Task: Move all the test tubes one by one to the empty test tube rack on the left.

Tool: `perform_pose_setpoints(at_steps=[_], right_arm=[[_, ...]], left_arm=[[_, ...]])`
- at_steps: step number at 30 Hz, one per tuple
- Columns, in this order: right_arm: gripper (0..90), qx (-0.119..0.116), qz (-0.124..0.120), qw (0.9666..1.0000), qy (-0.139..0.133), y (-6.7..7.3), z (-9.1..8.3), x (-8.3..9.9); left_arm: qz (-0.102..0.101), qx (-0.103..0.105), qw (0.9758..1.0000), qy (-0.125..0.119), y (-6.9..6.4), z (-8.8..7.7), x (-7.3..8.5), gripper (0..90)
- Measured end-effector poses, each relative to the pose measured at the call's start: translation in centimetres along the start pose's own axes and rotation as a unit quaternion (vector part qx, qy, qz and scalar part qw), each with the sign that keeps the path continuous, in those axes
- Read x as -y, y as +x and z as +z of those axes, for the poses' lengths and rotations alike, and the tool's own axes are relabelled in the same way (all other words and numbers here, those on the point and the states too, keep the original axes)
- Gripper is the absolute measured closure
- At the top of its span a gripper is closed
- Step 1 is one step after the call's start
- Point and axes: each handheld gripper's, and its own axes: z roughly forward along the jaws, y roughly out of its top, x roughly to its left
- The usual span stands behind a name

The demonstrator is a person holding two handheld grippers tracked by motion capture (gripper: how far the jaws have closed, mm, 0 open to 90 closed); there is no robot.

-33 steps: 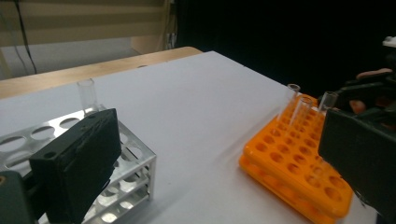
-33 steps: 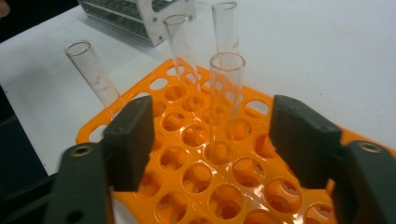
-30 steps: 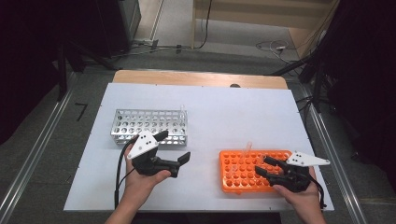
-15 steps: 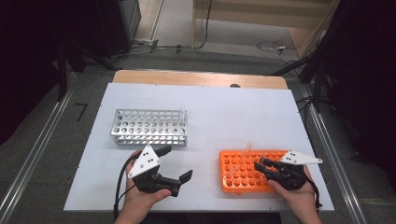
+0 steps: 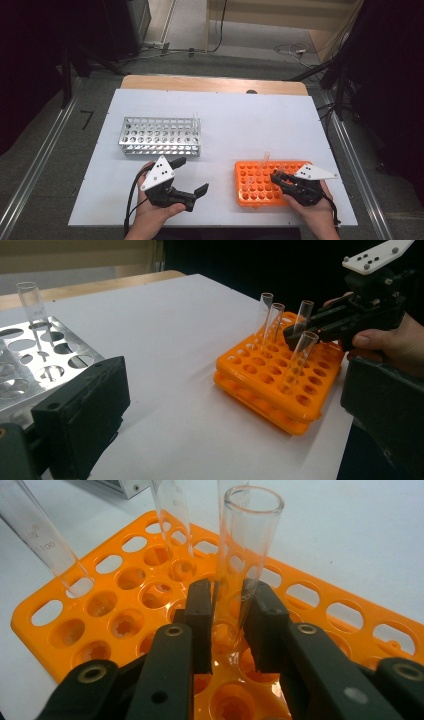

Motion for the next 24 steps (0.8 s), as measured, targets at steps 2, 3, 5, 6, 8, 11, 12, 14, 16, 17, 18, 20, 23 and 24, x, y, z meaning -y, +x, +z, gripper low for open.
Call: perform_pose_setpoints(at_steps=[2,3,5,6,8,11,12,14,16,17,18,20,23,24], right_arm=[[73.3,0.000,-0.002,1.0000,0.000,0.1,0.0,0.1],[73.3,0.001,-0.002,1.0000,0.000,0.1,0.0,0.0],[73.5,-0.002,0.000,1.0000,0.000,0.0,0.0,0.0],[73.5,-0.002,0.000,1.0000,-0.001,0.0,-0.1,0.0],[73.5,-0.005,0.001,1.0000,-0.005,-0.1,-0.3,-0.1],[73.5,-0.010,0.000,0.9998,-0.020,-0.1,-1.1,-0.5],[73.5,-0.010,0.000,0.9998,-0.020,-0.1,-1.1,-0.5],[73.6,-0.012,-0.002,0.9996,-0.027,0.0,-1.6,-0.8],[73.6,-0.015,-0.004,0.9993,-0.035,0.0,-2.1,-1.0],[73.6,-0.021,-0.005,0.9991,-0.037,0.0,-2.3,-1.1],[73.6,-0.024,-0.007,0.9990,-0.038,0.2,-2.6,-1.2],[73.6,-0.028,-0.012,0.9988,-0.040,0.4,-2.9,-1.3],[73.6,-0.035,-0.018,0.9983,-0.042,0.9,-3.2,-1.5],[73.7,-0.038,-0.021,0.9981,-0.043,1.0,-3.4,-1.5]], left_arm=[[0.000,0.001,1.0000,-0.001,0.0,0.0,0.0,0.0],[0.000,0.001,1.0000,-0.001,-0.1,0.0,0.0,0.0],[0.002,0.002,1.0000,-0.001,-0.1,0.0,-0.1,0.0],[0.002,0.002,1.0000,-0.001,-0.2,0.0,0.0,0.0],[0.002,0.002,1.0000,-0.001,-0.2,0.0,-0.1,0.0],[0.001,0.002,1.0000,-0.003,-0.2,0.0,-0.1,0.0],[0.001,0.003,1.0000,-0.003,-0.2,0.0,-0.1,0.0],[0.001,0.002,1.0000,-0.002,-0.2,0.0,-0.1,0.0],[0.002,0.004,1.0000,-0.003,-0.2,0.0,-0.1,0.0],[0.002,0.003,1.0000,-0.003,-0.2,0.0,-0.1,0.0],[0.002,0.004,1.0000,-0.003,-0.2,0.0,-0.2,0.0],[0.003,0.003,1.0000,-0.003,-0.2,-0.1,-0.2,0.0],[0.003,0.005,1.0000,-0.003,-0.3,-0.1,-0.2,0.0],[0.002,0.006,1.0000,-0.004,-0.4,0.0,-0.3,0.0]])
